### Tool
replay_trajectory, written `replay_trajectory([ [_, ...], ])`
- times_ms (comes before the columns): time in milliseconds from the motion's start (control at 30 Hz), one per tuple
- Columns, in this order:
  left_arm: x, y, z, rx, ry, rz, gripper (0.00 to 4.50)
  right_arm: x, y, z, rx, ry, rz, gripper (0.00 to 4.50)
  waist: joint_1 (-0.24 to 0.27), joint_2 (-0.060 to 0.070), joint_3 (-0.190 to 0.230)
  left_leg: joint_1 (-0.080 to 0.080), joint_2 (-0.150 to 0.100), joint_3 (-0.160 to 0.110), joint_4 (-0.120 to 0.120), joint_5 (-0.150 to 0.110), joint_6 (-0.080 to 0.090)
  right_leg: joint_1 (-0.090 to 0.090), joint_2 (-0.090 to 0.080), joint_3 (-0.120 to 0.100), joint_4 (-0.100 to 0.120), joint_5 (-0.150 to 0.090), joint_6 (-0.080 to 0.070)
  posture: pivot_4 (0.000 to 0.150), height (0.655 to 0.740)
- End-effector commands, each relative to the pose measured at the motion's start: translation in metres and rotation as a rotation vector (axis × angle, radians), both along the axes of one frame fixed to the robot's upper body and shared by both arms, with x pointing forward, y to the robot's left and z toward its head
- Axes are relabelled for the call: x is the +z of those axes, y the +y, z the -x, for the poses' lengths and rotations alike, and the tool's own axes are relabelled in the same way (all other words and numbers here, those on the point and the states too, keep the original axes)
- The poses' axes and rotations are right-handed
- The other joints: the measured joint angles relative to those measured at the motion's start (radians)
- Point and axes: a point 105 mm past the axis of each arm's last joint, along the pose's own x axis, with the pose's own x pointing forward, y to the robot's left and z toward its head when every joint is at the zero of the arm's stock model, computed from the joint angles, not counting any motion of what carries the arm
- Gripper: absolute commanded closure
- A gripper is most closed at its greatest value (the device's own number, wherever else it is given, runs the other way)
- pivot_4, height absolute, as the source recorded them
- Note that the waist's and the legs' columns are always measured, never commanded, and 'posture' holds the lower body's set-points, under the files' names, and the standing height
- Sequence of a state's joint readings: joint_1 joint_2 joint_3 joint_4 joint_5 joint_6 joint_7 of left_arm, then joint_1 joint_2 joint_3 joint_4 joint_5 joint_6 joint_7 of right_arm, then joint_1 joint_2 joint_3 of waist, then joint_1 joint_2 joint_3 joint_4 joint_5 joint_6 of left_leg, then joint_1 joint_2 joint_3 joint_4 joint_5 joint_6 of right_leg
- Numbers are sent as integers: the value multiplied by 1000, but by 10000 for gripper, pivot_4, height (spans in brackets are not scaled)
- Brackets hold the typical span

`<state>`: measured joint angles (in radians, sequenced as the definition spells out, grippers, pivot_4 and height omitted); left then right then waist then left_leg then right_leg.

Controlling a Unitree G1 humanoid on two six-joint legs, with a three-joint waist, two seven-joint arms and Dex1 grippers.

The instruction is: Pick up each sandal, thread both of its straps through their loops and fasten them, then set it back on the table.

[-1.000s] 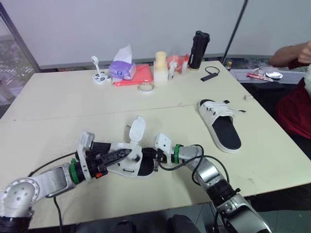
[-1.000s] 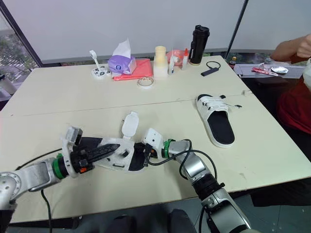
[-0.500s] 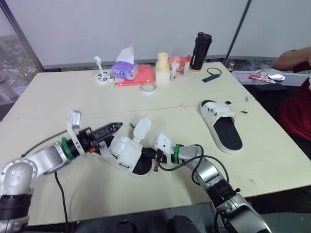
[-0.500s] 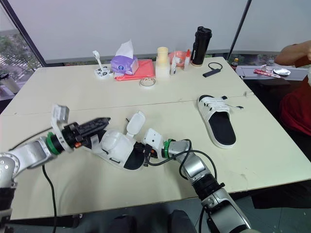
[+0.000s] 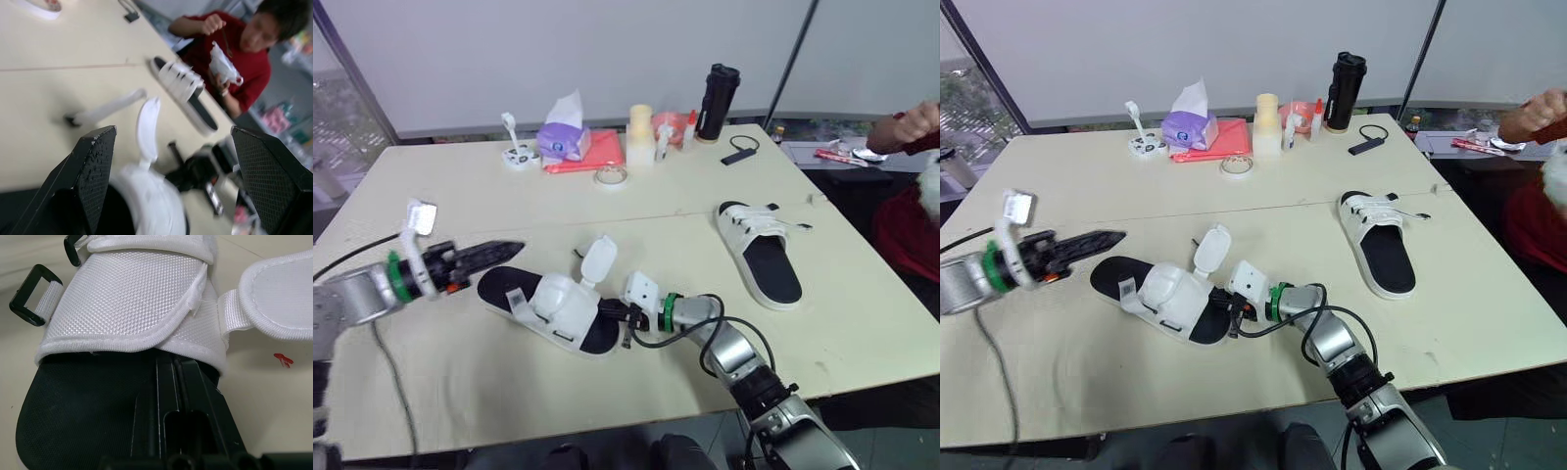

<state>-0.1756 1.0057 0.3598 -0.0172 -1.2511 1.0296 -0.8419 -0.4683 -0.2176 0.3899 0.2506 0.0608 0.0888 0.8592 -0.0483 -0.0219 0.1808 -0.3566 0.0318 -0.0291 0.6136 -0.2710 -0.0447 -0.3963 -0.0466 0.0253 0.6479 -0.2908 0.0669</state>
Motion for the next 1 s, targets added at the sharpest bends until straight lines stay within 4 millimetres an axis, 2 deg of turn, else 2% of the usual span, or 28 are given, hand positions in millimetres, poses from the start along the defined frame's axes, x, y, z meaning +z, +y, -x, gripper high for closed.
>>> replay_trajectory([
  [33,-12,-2,22,-37,43,-16,6397,-48,-25,5,-82,147,136,45000,4,-2,0,0,1,0,0,0,0,0,-2,0,0,0,0,1500,7400],
  [133,-32,2,33,29,93,26,6397,-49,-23,6,-75,152,135,45000,7,-3,0,0,1,-2,0,0,0,1,-3,0,-1,-1,-1,1500,7400],
  [333,-51,-1,36,109,99,38,6397,-47,-20,3,-50,145,144,45000,7,-5,-1,0,1,-3,0,1,-3,1,-5,-1,-2,-1,-1,1500,7400],
  [567,-59,-6,24,190,63,44,6397,-46,-18,2,-37,142,147,45000,6,-8,-3,-1,1,-3,0,1,-3,1,-4,-1,-2,-1,-1,1500,7400],
  [733,-58,-8,18,207,47,57,6397,-47,-18,5,-30,145,148,45000,6,-9,-4,-1,1,-3,0,1,-3,1,-4,-1,-2,-1,-1,1500,7400],
  [833,-54,-11,11,216,31,84,6397,-47,-18,6,-33,148,147,45000,7,-9,-4,-1,1,-3,0,1,-3,1,-4,-1,-2,-1,-1,1500,7400],
  [1000,-57,-15,-2,228,29,82,6397,-48,-18,6,-35,149,146,45000,6,-9,-5,0,1,-3,0,1,-3,2,-4,-1,-2,0,-1,1500,7400],
])
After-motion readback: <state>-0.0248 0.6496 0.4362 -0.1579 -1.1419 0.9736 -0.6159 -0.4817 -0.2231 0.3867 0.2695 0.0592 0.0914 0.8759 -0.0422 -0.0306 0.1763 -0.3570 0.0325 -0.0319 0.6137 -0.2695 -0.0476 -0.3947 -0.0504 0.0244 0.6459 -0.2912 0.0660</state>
